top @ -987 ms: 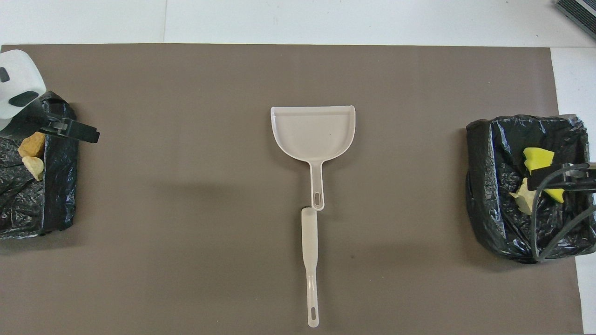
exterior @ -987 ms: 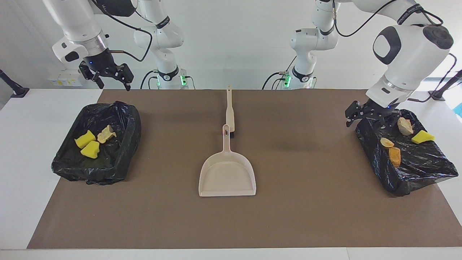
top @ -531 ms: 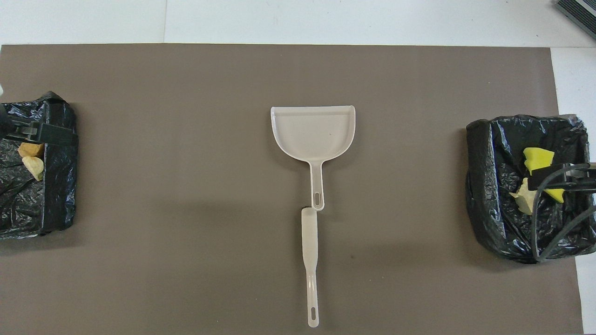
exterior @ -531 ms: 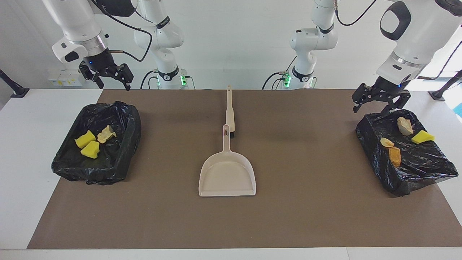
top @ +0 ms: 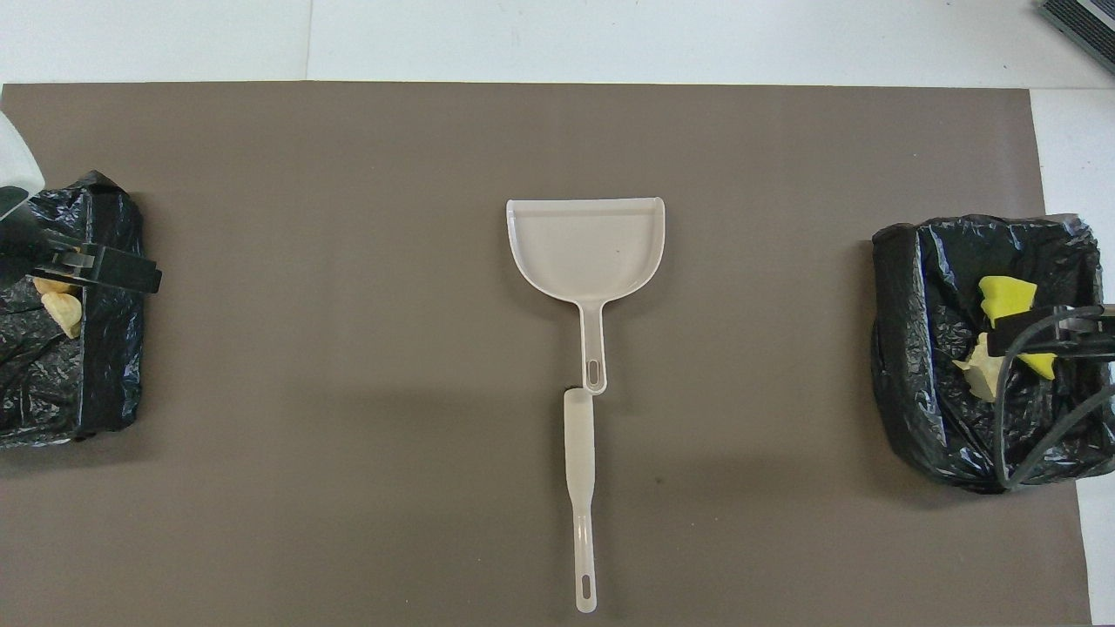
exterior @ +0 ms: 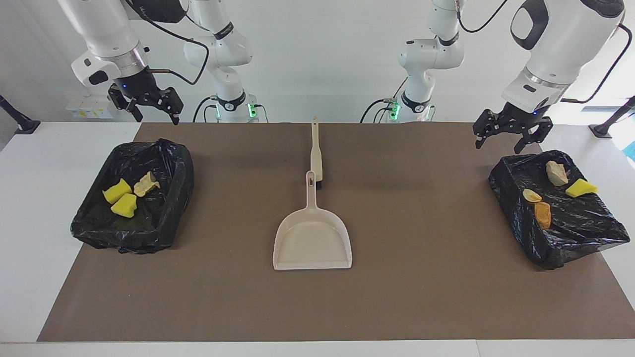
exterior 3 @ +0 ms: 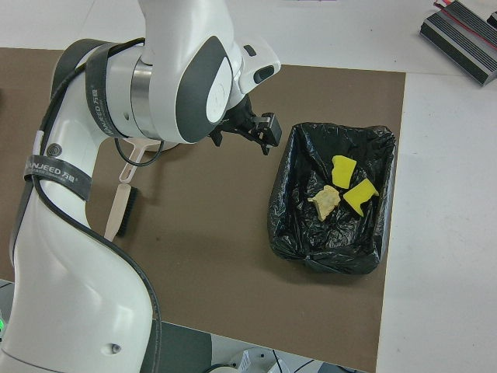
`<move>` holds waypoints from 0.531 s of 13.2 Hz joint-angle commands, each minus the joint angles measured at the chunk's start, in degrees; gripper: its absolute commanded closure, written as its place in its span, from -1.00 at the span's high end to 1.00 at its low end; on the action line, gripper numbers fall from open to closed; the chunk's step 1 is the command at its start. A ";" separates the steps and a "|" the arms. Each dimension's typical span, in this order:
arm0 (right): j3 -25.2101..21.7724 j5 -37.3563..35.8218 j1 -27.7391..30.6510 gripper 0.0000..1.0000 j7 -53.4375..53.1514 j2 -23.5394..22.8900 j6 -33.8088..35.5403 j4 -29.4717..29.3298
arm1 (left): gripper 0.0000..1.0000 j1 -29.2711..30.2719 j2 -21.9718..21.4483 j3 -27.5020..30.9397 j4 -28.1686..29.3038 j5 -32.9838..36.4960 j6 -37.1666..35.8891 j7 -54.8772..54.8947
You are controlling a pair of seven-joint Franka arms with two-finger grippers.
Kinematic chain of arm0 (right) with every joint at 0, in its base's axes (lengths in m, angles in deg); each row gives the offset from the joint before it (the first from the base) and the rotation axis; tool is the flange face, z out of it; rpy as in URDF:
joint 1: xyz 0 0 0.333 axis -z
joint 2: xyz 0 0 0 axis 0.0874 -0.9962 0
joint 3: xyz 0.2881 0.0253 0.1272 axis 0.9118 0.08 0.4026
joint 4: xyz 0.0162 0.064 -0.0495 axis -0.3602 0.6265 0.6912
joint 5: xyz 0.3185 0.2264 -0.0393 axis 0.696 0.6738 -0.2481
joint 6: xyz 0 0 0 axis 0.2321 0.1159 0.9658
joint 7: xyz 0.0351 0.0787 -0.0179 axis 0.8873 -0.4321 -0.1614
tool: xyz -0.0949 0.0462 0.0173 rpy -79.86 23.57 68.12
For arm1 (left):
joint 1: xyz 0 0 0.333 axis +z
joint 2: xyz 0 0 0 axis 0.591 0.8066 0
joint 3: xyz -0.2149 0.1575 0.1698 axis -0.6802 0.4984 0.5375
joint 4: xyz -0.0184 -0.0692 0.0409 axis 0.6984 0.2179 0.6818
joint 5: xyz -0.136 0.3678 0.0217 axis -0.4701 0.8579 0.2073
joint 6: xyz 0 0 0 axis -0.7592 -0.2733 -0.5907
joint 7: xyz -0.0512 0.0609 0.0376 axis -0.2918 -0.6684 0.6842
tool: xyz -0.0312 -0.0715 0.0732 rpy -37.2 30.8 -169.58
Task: Sweep and dump trash in bin
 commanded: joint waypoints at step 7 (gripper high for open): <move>-0.04 0.94 0.93 1.00 2.11 1.33 -0.82 1.51 | 1.00 -0.57 -5.19 0.39 5.06 0.88 -0.12 1.71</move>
